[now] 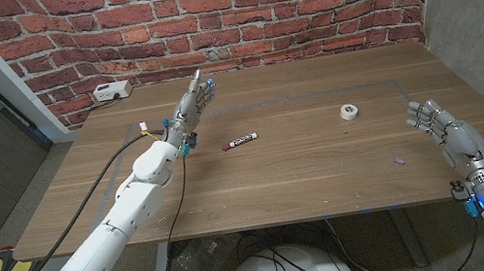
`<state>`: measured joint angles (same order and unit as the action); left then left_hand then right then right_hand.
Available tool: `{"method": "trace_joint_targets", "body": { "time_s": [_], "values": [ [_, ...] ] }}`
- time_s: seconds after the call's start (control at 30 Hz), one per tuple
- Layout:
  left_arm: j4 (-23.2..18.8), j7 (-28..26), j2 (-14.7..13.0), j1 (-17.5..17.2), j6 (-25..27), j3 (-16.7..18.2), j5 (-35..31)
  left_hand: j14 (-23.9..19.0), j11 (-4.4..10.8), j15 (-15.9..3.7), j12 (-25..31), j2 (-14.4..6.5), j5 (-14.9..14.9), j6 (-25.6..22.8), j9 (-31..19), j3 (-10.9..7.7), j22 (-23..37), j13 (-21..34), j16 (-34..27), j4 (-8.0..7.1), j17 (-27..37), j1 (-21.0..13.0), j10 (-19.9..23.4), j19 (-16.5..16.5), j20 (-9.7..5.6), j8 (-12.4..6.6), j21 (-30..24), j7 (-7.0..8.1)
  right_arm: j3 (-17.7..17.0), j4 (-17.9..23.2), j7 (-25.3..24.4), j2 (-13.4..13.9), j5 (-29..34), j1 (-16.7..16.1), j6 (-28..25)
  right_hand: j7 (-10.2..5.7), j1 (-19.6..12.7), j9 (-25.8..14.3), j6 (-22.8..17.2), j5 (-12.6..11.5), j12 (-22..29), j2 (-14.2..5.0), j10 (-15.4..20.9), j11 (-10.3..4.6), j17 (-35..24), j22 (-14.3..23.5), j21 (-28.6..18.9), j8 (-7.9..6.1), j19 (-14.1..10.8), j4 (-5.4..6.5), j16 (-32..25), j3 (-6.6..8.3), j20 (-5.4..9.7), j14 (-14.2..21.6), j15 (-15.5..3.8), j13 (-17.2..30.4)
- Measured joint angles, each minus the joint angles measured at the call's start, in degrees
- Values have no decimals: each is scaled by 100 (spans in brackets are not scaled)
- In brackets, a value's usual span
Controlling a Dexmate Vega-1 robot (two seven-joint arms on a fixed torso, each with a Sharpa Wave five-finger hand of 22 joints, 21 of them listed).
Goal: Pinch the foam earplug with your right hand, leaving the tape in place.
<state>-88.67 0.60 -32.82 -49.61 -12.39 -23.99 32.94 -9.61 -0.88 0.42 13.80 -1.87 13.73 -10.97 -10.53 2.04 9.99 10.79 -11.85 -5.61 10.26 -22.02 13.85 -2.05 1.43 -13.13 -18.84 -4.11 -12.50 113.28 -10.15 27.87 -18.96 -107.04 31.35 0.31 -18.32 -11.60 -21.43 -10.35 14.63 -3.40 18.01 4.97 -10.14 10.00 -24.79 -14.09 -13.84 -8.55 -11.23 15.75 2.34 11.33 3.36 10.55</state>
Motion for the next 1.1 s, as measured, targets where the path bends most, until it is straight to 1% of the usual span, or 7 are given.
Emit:
{"method": "trace_joint_targets", "body": {
  "time_s": [0.17,0.57,0.73,0.77,0.83,0.9,1.1],
  "values": [
    [-42,-32,-5,1,12,-6,-34,0,17,0,0,0,0,-31,0,0,0,0,0,0,0,0,17,0,0,0,22,-30,-58,5,-189,-149,393,-63,-68,-30,-70,0,-90,0,23,-24,115,-26,0,0,0,-12,-130,-22,-26,22,-6,114,-51,0],
    [-133,-91,-18,-10,16,-14,-111,-31,17,31,-28,-52,0,-30,0,0,0,0,0,0,0,53,16,1,0,21,22,-30,-82,-47,-636,-431,1333,-97,-212,-61,-206,1,-121,0,23,-9,162,-39,0,-1,0,-12,-202,-62,-26,62,-13,180,-57,0],
    [-133,-115,-18,-10,12,-14,-143,-31,-15,31,-28,-51,-48,-30,0,0,0,0,0,0,0,53,48,1,0,21,22,-30,-96,-46,-636,-522,1333,-93,-212,-61,-311,1,-121,0,23,-24,192,-69,0,-1,22,-11,-242,-86,-26,86,1,238,-69,0],
    [-162,-119,-20,-17,8,-16,-150,-31,-15,31,-28,-51,-48,-30,0,0,0,0,20,0,0,52,48,1,0,21,22,-30,-102,-41,-917,-540,1899,-94,-340,-60,-311,1,-121,0,22,-25,201,-78,0,-1,22,-11,-242,-86,-26,86,1,253,-70,0],
    [-162,-131,-20,-17,-3,-16,-163,-45,-15,17,-28,-51,-48,-30,0,0,0,0,21,0,0,52,48,1,0,21,22,-30,-106,-21,-1057,-571,2179,-94,-414,-61,-324,1,-121,0,23,-16,220,-88,0,-1,22,-11,-274,-103,-26,103,-8,254,-70,0],
    [-182,-139,-20,-27,-8,-16,-169,-54,-15,8,-28,-50,-48,-30,0,0,0,0,21,0,0,52,48,1,0,21,65,-30,-107,-12,-1064,-583,2192,-95,-418,-75,-380,1,-135,0,22,-32,244,-81,0,-1,22,-11,-295,-110,-26,110,-7,254,-69,0],
    [-188,-147,-19,-30,-31,-17,-181,-54,-15,8,-28,1,-48,-30,0,0,0,0,21,0,0,-1,48,1,0,21,66,-30,-111,76,-1368,-623,2818,-119,-672,-92,-454,1,-152,0,22,-17,295,-92,0,-1,22,-11,-345,-133,-26,133,1,314,-68,0]
  ]
}}
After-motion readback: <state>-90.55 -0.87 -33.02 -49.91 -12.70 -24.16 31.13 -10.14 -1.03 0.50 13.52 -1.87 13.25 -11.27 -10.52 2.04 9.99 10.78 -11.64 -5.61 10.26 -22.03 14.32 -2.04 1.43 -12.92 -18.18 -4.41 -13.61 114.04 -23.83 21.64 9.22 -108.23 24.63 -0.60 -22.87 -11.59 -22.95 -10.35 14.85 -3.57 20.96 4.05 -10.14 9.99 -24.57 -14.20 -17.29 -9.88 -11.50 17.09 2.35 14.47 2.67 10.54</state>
